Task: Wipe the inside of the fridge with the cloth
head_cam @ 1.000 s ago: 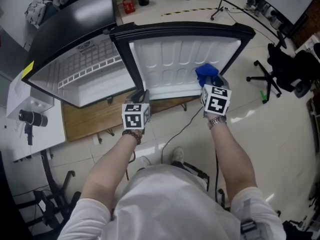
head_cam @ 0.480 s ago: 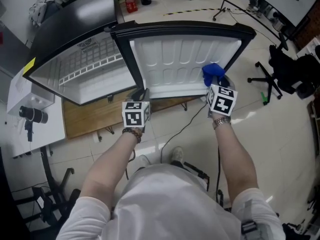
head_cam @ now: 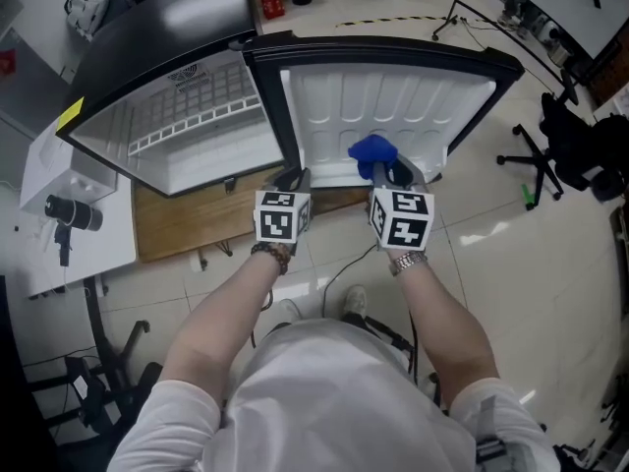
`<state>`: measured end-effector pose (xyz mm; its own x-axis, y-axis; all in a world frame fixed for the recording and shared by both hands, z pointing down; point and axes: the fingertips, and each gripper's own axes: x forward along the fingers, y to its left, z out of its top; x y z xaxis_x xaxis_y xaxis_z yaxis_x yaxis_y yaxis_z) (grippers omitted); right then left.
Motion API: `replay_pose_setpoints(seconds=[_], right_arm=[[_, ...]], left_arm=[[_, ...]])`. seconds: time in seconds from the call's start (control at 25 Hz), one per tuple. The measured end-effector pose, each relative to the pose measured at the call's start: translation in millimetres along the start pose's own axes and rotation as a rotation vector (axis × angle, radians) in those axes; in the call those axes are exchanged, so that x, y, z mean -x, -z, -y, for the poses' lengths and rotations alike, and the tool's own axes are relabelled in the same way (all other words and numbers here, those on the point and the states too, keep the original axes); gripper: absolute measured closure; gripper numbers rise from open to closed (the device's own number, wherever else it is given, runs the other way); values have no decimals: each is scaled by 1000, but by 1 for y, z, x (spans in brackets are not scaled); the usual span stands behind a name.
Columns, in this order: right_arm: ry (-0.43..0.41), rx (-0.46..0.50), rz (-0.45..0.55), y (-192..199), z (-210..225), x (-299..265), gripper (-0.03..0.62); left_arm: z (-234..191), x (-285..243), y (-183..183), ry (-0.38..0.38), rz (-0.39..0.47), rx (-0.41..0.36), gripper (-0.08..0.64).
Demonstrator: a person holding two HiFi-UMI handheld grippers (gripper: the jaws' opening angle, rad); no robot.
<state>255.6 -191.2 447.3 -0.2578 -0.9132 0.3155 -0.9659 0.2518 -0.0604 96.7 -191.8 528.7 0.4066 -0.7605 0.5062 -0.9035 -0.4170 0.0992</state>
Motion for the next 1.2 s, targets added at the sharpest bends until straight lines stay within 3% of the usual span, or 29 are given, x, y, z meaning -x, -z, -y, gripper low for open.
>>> replay_pose_setpoints(seconds=[0.24,0.44,0.92,1.2], right_arm=[[-119,-3,-49,23,-70,4,552],[-143,2,-113,54,-94,-1,552],[-87,-33,-154,73,-82,-18,552],[-71,-24,-151,71,-67,-9,552]], left_arm=[[1,1,0,45,-3,-17,511],[1,1,-1,81,-7,-37,511],[8,10,1,140,-9,-57,511],[29,7,28,194,-42,13,511]])
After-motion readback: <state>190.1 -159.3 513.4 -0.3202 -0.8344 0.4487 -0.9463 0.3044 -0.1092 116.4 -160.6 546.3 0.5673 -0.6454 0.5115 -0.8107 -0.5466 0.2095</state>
